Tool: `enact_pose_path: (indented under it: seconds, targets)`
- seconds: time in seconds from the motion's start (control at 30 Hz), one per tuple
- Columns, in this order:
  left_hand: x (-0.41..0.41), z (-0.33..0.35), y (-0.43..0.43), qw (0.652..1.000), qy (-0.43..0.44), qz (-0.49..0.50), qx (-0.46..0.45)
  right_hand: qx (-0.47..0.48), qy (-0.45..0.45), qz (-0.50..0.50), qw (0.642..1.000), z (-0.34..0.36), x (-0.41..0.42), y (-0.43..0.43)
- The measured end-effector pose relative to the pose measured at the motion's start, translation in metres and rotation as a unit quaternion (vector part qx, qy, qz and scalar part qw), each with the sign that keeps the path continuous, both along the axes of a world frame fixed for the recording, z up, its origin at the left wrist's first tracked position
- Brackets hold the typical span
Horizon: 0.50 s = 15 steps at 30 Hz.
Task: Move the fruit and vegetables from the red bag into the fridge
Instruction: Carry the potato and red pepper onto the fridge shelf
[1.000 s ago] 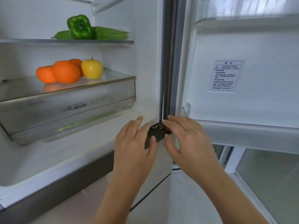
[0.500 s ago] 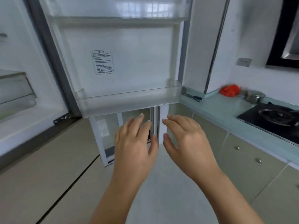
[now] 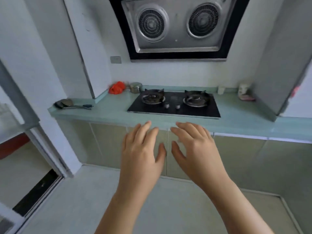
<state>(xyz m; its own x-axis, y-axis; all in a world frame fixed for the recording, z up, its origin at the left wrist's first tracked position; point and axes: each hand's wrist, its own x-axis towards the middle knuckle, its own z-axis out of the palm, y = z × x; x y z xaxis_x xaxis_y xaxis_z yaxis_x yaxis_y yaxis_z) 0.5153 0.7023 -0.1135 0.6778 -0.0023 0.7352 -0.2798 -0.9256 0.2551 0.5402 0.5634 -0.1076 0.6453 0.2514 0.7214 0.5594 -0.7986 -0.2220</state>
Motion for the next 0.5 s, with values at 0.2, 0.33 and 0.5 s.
enact_pose_path:
  seconds: [0.2,0.33,0.5]
  targets:
    - [0.078,-0.005,-0.071,0.99,-0.004,-0.139,-0.003,0.003,-0.012,-0.157,0.988,0.001,0.036,-0.075]
    - [0.122,-0.007,-0.116,0.971,0.007,-0.241,-0.006,-0.002,-0.001,-0.253,0.967,-0.001,0.052,-0.111]
    - [0.156,-0.015,-0.183,0.936,0.029,-0.351,-0.013,0.002,0.021,-0.37,0.929,-0.009,0.051,-0.164]
